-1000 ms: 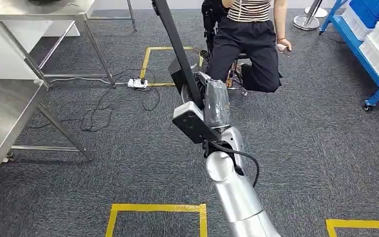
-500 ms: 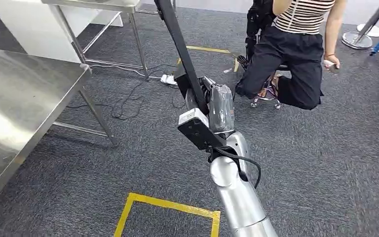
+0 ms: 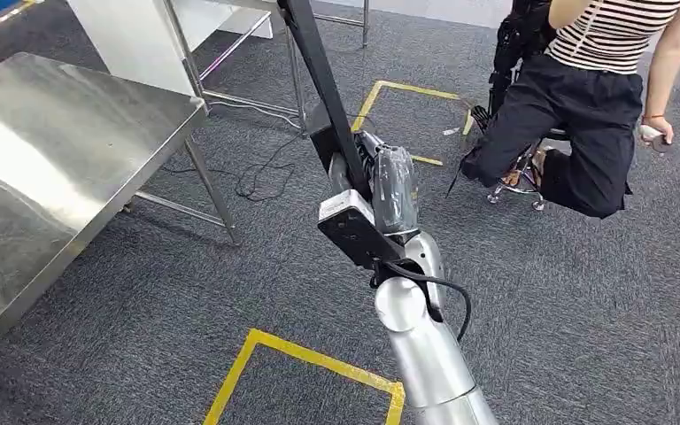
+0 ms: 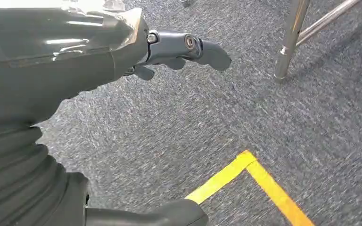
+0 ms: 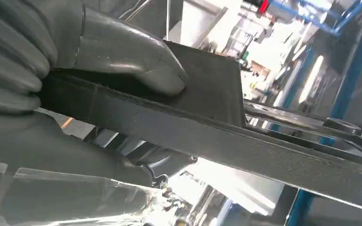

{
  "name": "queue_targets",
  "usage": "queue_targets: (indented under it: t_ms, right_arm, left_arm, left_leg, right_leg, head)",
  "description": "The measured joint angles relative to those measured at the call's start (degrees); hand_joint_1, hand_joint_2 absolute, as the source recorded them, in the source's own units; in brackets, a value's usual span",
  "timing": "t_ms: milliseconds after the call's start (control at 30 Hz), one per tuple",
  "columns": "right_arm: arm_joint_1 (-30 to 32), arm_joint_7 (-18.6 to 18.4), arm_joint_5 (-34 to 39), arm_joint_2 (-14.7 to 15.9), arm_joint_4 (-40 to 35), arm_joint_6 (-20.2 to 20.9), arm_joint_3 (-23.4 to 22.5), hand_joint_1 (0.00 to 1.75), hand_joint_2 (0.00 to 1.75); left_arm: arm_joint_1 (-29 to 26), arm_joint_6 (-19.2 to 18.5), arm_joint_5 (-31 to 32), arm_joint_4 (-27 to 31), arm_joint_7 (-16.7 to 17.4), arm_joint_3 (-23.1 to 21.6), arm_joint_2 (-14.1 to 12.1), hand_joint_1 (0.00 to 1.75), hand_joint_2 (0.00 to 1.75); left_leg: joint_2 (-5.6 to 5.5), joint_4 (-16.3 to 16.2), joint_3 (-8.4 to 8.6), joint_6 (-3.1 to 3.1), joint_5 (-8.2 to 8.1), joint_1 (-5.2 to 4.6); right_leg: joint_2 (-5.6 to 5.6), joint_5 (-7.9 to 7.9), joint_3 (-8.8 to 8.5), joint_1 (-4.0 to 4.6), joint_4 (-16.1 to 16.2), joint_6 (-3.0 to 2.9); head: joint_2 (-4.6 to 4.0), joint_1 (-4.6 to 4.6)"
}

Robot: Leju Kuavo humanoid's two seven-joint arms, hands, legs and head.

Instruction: Take the parts from the cabinet and place them on the table.

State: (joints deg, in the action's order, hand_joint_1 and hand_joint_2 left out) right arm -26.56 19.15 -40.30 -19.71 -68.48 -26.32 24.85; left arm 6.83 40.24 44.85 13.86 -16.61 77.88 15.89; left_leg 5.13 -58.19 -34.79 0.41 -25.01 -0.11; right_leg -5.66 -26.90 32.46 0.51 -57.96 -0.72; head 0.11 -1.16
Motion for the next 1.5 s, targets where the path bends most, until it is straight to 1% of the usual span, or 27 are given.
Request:
queue_targets:
  t_ms: [133,167,200,233,300,367,400,467,500,533,633,667,733,767,833,867,900,967,1000,1033,1167,1233,1267,1333,1367,1433,1500]
  right_arm:
    - [-0.1,-0.3,-0.3,0.0,-0.2,0.5,0.1,1.75,1.75]
    - [-0.2,-0.5,-0.5,0.0,-0.4,0.7,0.1,1.75,1.75]
    - [-0.3,-0.7,-0.7,0.0,-0.4,1.0,0.3,1.75,1.75]
    - [-0.7,-0.9,-0.9,0.1,-0.4,1.3,0.3,1.75,1.75]
    - [-1.1,-1.9,-2.2,0.1,-0.2,1.7,0.4,1.75,1.75]
    - [-1.1,-2.5,-3.5,0.1,0.2,1.5,0.6,1.75,1.75]
    - [-1.1,-2.6,-3.7,0.1,0.3,1.4,0.6,1.75,1.75]
    - [-1.5,-2.7,-3.8,0.1,0.3,1.4,0.7,1.75,1.75]
    - [-1.8,-2.7,-3.8,0.1,0.3,1.4,0.8,1.75,1.75]
    - [-1.9,-2.7,-3.8,0.1,0.3,1.3,0.9,1.75,1.75]
    - [-2.0,-2.8,-3.8,0.0,0.4,1.1,0.9,1.75,1.75]
    - [-2.3,-2.8,-3.8,0.0,0.4,0.9,0.9,1.75,1.75]
    - [-3.0,-2.8,-3.8,-0.1,0.5,0.7,1.0,1.75,1.75]
    - [-3.4,-2.8,-3.7,-0.1,0.6,0.5,1.0,1.75,1.75]
    - [-4.0,-3.5,-2.9,0.0,1.1,0.3,1.3,1.75,1.75]
    - [-4.4,-3.9,-2.3,0.0,1.4,0.2,1.6,1.75,1.75]
    - [-4.9,-4.2,-1.9,0.0,1.7,0.2,2.1,1.75,1.75]
    - [-6.3,-4.6,-1.2,-0.1,2.1,0.2,2.9,1.75,1.75]
    - [-7.0,-4.7,-0.8,-0.1,2.1,0.3,3.3,1.75,1.75]
    - [-7.6,-4.7,0.2,-0.1,2.1,0.7,3.7,1.75,1.75]
    - [-10.1,-4.6,5.8,-0.2,3.2,1.7,5.9,1.75,1.75]
    - [-12.2,-3.5,9.1,0.0,4.7,1.2,7.3,1.75,1.75]
    - [-13.4,-2.8,11.0,0.1,5.9,0.6,8.0,1.75,1.75]
    - [-15.0,-2.1,14.7,0.1,8.5,-0.5,9.3,1.75,1.75]
    - [-15.9,-2.0,16.1,0.1,9.9,-0.9,10.2,1.75,1.75]
    - [-18.0,-1.2,19.7,0.0,12.1,-2.2,11.9,1.75,1.75]
    - [-21.4,-0.1,25.3,0.0,14.9,-4.1,14.6,1.75,1.75]
  left_arm:
    - [0.2,0.0,-0.3,0.0,-1.6,1.5,0.1,0.0,1.75]
    - [0.3,0.0,-0.3,0.0,-1.7,1.8,0.2,0.0,1.75]
    - [0.3,0.0,-0.1,0.0,-1.7,2.2,0.3,0.0,1.75]
    - [0.5,0.0,0.5,0.0,-1.7,2.6,0.3,0.0,1.75]
    - [0.9,0.0,2.6,0.2,-1.5,3.7,0.6,0.0,1.75]
    - [0.9,0.0,4.5,0.3,-1.5,5.1,0.7,0.0,1.75]
    - [0.9,0.0,4.7,0.3,-1.5,5.5,0.7,0.0,1.75]
    - [0.9,0.0,5.1,0.3,-1.6,6.3,0.8,0.0,1.75]
    - [0.9,0.0,5.1,0.3,-1.6,6.6,0.8,0.0,1.75]
    - [1.0,0.0,5.1,0.3,-1.7,6.8,0.8,0.0,1.75]
    - [0.9,0.0,5.1,0.3,-2.6,7.6,0.8,0.0,1.75]
    - [0.9,-0.4,4.6,0.3,-3.4,8.0,0.6,0.0,1.75]
    - [1.0,-2.3,3.9,0.0,-5.0,8.2,0.1,0.0,1.75]
    - [1.2,-3.2,3.8,-0.2,-5.0,8.4,-0.4,0.0,1.75]
    - [1.2,-3.7,3.7,-0.5,-5.0,8.6,-0.9,0.0,1.75]
    - [1.2,-3.7,3.5,-0.6,-5.0,8.7,-1.2,0.0,1.75]
    - [1.2,-3.1,3.4,-0.7,-4.7,8.9,-1.3,0.0,1.75]
    - [1.2,-1.0,4.2,-0.8,-3.2,9.0,-1.2,0.0,1.75]
    - [1.2,-0.5,4.6,-0.7,-2.6,9.1,-1.0,0.0,1.75]
    - [1.3,-0.3,5.1,-0.4,-2.0,9.4,-0.8,0.0,1.75]
    - [1.4,-0.1,6.4,0.9,0.4,10.1,0.7,0.0,1.75]
    - [1.4,0.0,7.4,1.8,1.8,10.4,1.5,0.0,1.75]
    - [1.4,0.0,8.1,2.4,2.7,10.4,1.6,0.0,1.75]
    - [1.4,0.0,9.6,3.6,4.3,10.5,2.1,0.0,1.75]
    - [1.3,0.0,10.1,4.3,4.8,10.6,2.4,0.0,1.75]
    - [1.1,0.0,11.3,5.4,5.4,10.9,2.9,0.0,1.75]
    - [1.1,0.0,13.0,6.3,6.0,11.0,3.3,0.0,1.75]
  left_leg:
    - [-2.91,0.3,-0.46,1.16,0.5,-0.46]
    - [-3.66,1.0,0.26,1.61,1.08,0.4]
    - [-4.28,1.2,0.33,1.68,1.15,0.31]
    - [-4.79,1.1,0.23,1.83,1.2,0.4]
    - [-6.51,1.1,0.03,2.11,1.4,0.43]
    - [-8.4,1.0,0.07,2.08,1.43,0.55]
    - [-9.28,1.0,0.14,2.05,1.43,0.64]
    - [-11.12,0.7,0.22,1.73,1.31,0.89]
    - [-11.84,0.4,-0.09,1.31,1.17,0.97]
    - [-12.56,-0.1,-0.44,0.82,0.98,0.72]
    - [-13.75,0.3,-1.15,-0.22,1.53,1.27]
    - [-14.26,0.1,-1.33,-0.41,1.39,1.33]
    - [-8.15,-3.6,-3.04,-0.74,-1.15,0.79]
    - [-6.44,-8.1,-5.29,-0.95,-3.46,0.85]
    - [-5.49,-16.6,-9.58,-1.1,-6.59,0.89]
    - [-5.43,-17.7,-10.26,-1.01,-6.4,0.88]
    - [-5.35,-16.1,-9.45,-0.83,-5.0,0.87]
    - [-4.28,-6.9,-4.34,-0.07,-0.59,0.62]
    - [-1.63,-2.2,-1.42,0.63,0.93,0.1]
    - [0.2,-0.8,-0.73,1.0,0.25,-0.55]
    - [-2.97,0.1,-1.0,1.84,0.97,-0.75]
    - [-4.19,0.7,-0.55,2.17,1.63,0.25]
    - [-4.8,0.7,-0.67,2.45,1.87,0.34]
    - [-6.65,0.7,-0.87,2.51,1.94,0.34]
    - [-7.56,0.6,-0.91,2.44,1.99,0.36]
    - [-9.61,0.5,-0.9,2.23,2.1,0.61]
    - [-11.33,0.1,-0.99,1.81,2.02,0.85]
  right_leg:
    - [-2.3,-0.29,-0.28,0.1,0.1,0.72]
    - [-1.4,-0.83,0.33,0.07,-0.6,1.17]
    - [1.92,-1.59,0.87,-0.21,-2.2,1.34]
    - [3.7,-3.52,2.59,-0.36,-5.9,1.09]
    - [4.97,-6.78,6.99,-0.61,-15.0,0.82]
    - [5.21,-7.2,8.92,-0.84,-18.4,1.37]
    - [5.31,-5.83,7.94,-1.03,-16.1,1.88]
    - [6.55,-1.21,3.26,-1.62,-5.9,3.2]
    - [9.55,0.3,1.39,-2.26,-1.2,3.62]
    - [9.75,0.14,1.1,-2.02,-0.9,3.08]
    - [8.17,0.45,1.24,-1.34,-1.2,2.22]
    - [7.33,0.68,1.22,-2.01,-0.8,1.8]
    - [6.14,0.62,1.05,-1.76,-0.8,1.0]
    - [5.42,0.57,1.06,-1.45,-0.8,0.6]
    - [3.72,0.4,1.12,-0.97,-0.8,0.33]
    - [2.96,0.37,1.11,-0.83,-0.8,0.28]
    - [2.19,0.31,1.08,-0.67,-0.8,0.21]
    - [0.77,0.21,0.89,-0.43,-0.8,0.11]
    - [0.21,0.15,0.71,-0.28,-0.8,0.07]
    - [-0.32,-0.01,0.69,0.14,-0.9,0.3]
    - [-2.99,-0.3,0.13,0.34,-0.6,0.96]
    - [2.9,-2.08,1.87,-0.14,-3.8,1.3]
    - [4.42,-4.17,3.89,-0.23,-8.4,1.07]
    - [5.24,-7.22,8.13,-0.52,-17.4,1.09]
    - [5.26,-7.37,9.12,-0.69,-19.2,1.41]
    - [5.49,-4.66,7.16,-1.16,-14.5,2.61]
    - [7.7,-0.42,2.65,-1.88,-4.6,3.81]
  head:
    - [0.0,0.13]
    - [0.0,0.15]
    - [0.0,0.27]
    - [0.0,0.39]
    - [0.0,0.52]
    - [0.0,0.61]
    - [0.0,0.63]
    - [0.0,0.61]
    - [0.0,0.72]
    - [0.0,0.72]
    - [0.0,0.68]
    - [0.0,0.66]
    - [0.0,-0.4]
    - [0.0,-0.39]
    - [0.0,-0.46]
    - [0.0,-0.44]
    - [0.0,-0.44]
    - [0.0,-0.42]
    - [0.0,-0.46]
    - [0.0,-0.35]
    - [0.0,-0.37]
    - [0.0,-0.26]
    - [0.0,0.0]
    - [0.0,0.02]
    - [0.0,0.05]
    - [0.0,0.07]
    - [0.0,0.11]
